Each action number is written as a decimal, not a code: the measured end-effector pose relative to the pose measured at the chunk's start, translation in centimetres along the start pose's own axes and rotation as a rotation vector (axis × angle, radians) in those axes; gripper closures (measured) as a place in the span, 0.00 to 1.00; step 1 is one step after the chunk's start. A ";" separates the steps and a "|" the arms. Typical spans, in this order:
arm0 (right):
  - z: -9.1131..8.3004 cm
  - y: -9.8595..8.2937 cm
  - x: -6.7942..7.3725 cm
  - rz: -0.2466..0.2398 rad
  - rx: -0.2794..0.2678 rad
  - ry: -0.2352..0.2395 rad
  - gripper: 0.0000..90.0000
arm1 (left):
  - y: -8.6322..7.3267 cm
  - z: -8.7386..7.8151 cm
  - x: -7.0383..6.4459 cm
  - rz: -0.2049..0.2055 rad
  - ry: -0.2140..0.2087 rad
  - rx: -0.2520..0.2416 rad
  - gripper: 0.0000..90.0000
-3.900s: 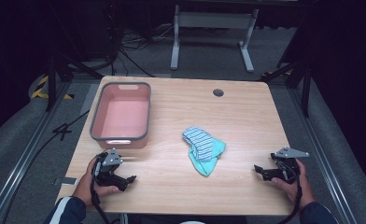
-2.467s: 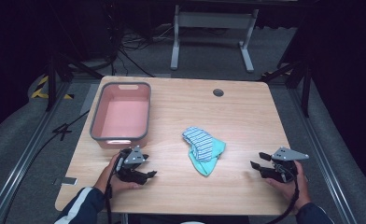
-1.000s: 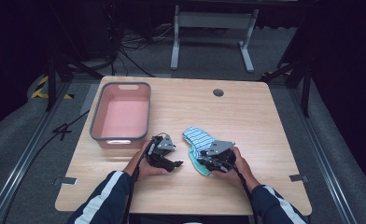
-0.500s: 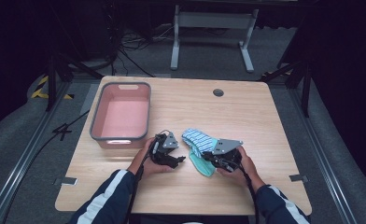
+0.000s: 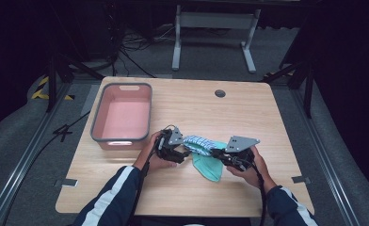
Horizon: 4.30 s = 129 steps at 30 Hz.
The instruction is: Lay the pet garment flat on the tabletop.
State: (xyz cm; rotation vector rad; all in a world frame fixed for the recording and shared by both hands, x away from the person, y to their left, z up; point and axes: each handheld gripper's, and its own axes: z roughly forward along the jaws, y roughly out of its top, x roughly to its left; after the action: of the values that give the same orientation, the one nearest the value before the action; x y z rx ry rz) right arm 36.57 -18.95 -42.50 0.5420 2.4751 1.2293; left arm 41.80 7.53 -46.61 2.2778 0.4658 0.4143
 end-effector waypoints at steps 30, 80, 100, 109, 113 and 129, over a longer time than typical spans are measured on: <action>-2.1 -0.2 -1.4 0.033 -0.038 -0.030 0.96 | 2.5 0.7 0.4 0.055 0.025 -0.034 0.35; -2.3 -2.6 -8.3 0.169 -0.048 -0.242 0.96 | 8.1 3.8 2.0 0.057 0.022 0.015 1.00; 0.3 -5.0 -11.2 0.242 0.060 -0.340 0.96 | 9.9 8.0 1.8 0.089 0.071 0.108 1.00; 0.7 -5.7 -11.6 0.246 0.087 -0.354 0.95 | 9.7 9.4 1.6 0.089 0.072 0.124 1.00; 1.2 -6.0 -11.7 0.249 0.104 -0.357 0.95 | 9.6 9.7 1.6 0.083 0.077 0.127 1.00; -0.7 -6.0 -11.4 0.261 0.093 -0.352 0.72 | 9.1 7.5 0.8 0.083 0.065 0.056 0.78</action>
State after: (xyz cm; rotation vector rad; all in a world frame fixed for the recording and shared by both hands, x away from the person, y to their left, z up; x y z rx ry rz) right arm 45.07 -28.15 -45.61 1.0378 2.2186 1.0037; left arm 47.60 -2.63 -44.68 2.3495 0.4211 0.5246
